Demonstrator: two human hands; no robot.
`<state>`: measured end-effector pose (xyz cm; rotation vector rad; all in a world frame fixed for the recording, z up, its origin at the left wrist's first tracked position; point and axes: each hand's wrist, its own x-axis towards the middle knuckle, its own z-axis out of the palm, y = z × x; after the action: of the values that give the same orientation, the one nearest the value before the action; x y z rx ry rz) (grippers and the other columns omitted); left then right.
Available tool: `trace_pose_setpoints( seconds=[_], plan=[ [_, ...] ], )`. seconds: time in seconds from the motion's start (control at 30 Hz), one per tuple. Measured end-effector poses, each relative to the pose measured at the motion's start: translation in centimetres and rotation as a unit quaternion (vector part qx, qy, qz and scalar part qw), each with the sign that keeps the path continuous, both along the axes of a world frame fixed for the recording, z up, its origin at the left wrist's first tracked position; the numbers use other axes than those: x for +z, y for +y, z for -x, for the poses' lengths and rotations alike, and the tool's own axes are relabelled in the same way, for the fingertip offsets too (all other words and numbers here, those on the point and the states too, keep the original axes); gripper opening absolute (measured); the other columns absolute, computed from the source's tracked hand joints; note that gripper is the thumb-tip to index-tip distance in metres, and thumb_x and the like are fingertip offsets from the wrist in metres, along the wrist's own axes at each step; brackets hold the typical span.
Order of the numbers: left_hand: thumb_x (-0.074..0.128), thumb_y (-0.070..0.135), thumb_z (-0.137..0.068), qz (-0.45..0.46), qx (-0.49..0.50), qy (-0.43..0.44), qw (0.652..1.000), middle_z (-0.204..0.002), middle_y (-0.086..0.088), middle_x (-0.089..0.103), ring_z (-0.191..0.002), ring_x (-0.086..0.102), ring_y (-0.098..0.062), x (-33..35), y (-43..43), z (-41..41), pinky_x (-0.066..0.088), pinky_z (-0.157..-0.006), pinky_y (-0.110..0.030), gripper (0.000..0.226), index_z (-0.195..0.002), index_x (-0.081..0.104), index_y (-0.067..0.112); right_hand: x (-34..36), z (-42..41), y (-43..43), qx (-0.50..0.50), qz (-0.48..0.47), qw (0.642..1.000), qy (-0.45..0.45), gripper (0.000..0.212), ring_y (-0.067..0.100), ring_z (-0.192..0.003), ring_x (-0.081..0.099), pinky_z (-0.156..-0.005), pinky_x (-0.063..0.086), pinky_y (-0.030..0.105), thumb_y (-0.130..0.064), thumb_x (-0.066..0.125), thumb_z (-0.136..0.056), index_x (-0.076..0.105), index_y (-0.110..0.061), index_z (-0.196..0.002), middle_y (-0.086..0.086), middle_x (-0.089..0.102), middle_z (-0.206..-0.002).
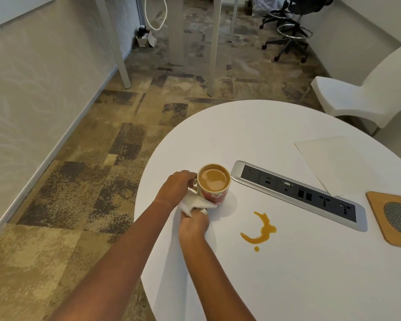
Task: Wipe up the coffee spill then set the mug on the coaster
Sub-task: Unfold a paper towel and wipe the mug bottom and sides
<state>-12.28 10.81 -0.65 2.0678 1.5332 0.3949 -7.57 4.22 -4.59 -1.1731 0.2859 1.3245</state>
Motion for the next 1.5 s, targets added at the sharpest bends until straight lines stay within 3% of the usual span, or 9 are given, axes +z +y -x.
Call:
trace_pose_setpoints(
  seconds=[0.07, 0.3, 0.37, 0.5, 0.67, 0.87, 1.13, 1.33, 1.5],
  plan=[
    [0.038, -0.009, -0.080, -0.003, 0.001, -0.001, 1.000, -0.091, -0.017, 0.066, -0.087, 0.061, -0.031, -0.3, 0.2, 0.2, 0.046, -0.078, -0.037, 0.025, -0.083, 0.061, 0.000, 0.3, -1.1, -0.9, -0.034, -0.035, 0.997, 0.054, 0.032, 0.025, -0.088, 0.059, -0.076, 0.049, 0.030, 0.007, 0.041, -0.093, 0.050, -0.007, -0.120, 0.010, 0.060, -0.102],
    [0.048, 0.012, -0.094, 0.084, 0.009, -0.134, 0.987, -0.094, -0.018, 0.072, -0.085, 0.064, -0.021, -1.2, 0.8, 1.0, 0.044, -0.078, -0.027, 0.021, -0.099, 0.064, -0.001, 0.2, -6.0, -5.6, 0.012, -0.023, 0.999, -0.040, 0.034, 0.032, -0.105, 0.057, -0.079, 0.052, 0.038, -0.010, 0.041, -0.097, 0.048, -0.005, -0.131, 0.014, 0.058, -0.122],
    [0.046, 0.015, -0.095, 0.117, 0.037, -0.205, 0.971, -0.092, -0.016, 0.071, -0.086, 0.065, -0.020, -1.5, 0.5, 1.1, 0.046, -0.077, -0.025, 0.023, -0.096, 0.063, -0.001, 0.3, -7.2, -6.1, 0.004, -0.031, 0.999, -0.013, 0.037, 0.032, -0.103, 0.057, -0.073, 0.056, 0.037, -0.014, 0.039, -0.099, 0.045, -0.006, -0.134, 0.013, 0.056, -0.124],
    [0.044, 0.024, -0.096, 0.139, 0.130, -0.309, 0.932, -0.071, -0.001, 0.065, -0.057, 0.058, 0.010, -2.3, 0.1, 0.3, 0.041, -0.053, -0.002, 0.029, -0.072, 0.057, 0.015, 0.4, -8.6, -6.6, 0.021, -0.062, 0.997, 0.031, 0.039, 0.024, -0.093, 0.058, -0.056, 0.059, 0.029, -0.024, 0.032, -0.100, 0.041, -0.013, -0.137, 0.011, 0.054, -0.127],
    [0.045, 0.033, -0.094, 0.139, 0.164, -0.321, 0.923, -0.063, 0.001, 0.056, -0.055, 0.047, -0.009, -3.1, 0.2, -0.6, 0.036, -0.045, -0.009, 0.038, -0.062, 0.052, 0.014, 0.8, -10.1, -6.4, 0.047, -0.075, 0.994, 0.061, 0.040, 0.031, -0.099, 0.059, -0.071, 0.058, 0.046, -0.017, 0.045, -0.095, 0.044, -0.006, -0.133, 0.015, 0.059, -0.124],
    [0.053, 0.040, -0.089, 0.186, 0.211, -0.385, 0.879, -0.036, 0.013, 0.051, -0.038, 0.038, -0.003, -3.6, 0.5, -1.0, 0.030, -0.038, -0.013, 0.042, -0.052, 0.047, 0.020, 1.1, -12.1, -6.3, 0.076, -0.083, 0.991, 0.071, 0.034, 0.028, -0.093, 0.061, -0.058, 0.059, 0.040, 0.005, 0.049, -0.088, 0.051, -0.009, -0.119, 0.012, 0.065, -0.104],
    [0.053, 0.043, -0.086, 0.253, 0.222, -0.427, 0.839, -0.042, 0.008, 0.035, -0.033, 0.026, -0.004, -3.9, 1.1, -1.1, 0.023, -0.034, -0.015, 0.045, -0.053, 0.036, 0.018, 1.2, -13.7, -6.5, 0.077, -0.071, 0.994, -0.035, 0.028, 0.023, -0.086, 0.063, -0.054, 0.060, 0.029, 0.009, 0.052, -0.085, 0.060, -0.017, -0.093, 0.004, 0.070, -0.089],
    [0.050, 0.037, -0.090, 0.281, 0.221, -0.484, 0.799, -0.034, 0.014, 0.028, -0.028, 0.021, -0.002, -4.2, 1.2, -1.5, 0.018, -0.030, -0.012, 0.045, -0.054, 0.028, 0.019, 1.4, -14.5, -5.9, 0.060, -0.081, 0.991, -0.083, 0.035, 0.021, -0.088, 0.059, -0.054, 0.058, 0.021, 0.000, 0.044, -0.094, 0.044, -0.001, -0.129, 0.012, 0.059, -0.113],
    [0.047, 0.034, -0.092, 0.290, 0.232, -0.516, 0.772, -0.034, 0.014, 0.028, -0.027, 0.021, -0.001, -4.6, 1.3, -1.6, 0.018, -0.027, -0.011, 0.044, -0.055, 0.027, 0.019, 1.3, -14.9, -5.6, 0.053, -0.054, 0.994, -0.083, 0.039, 0.030, -0.107, 0.053, -0.053, 0.057, 0.023, -0.005, 0.042, -0.096, 0.039, 0.000, -0.135, 0.017, 0.052, -0.123]
  ],
)
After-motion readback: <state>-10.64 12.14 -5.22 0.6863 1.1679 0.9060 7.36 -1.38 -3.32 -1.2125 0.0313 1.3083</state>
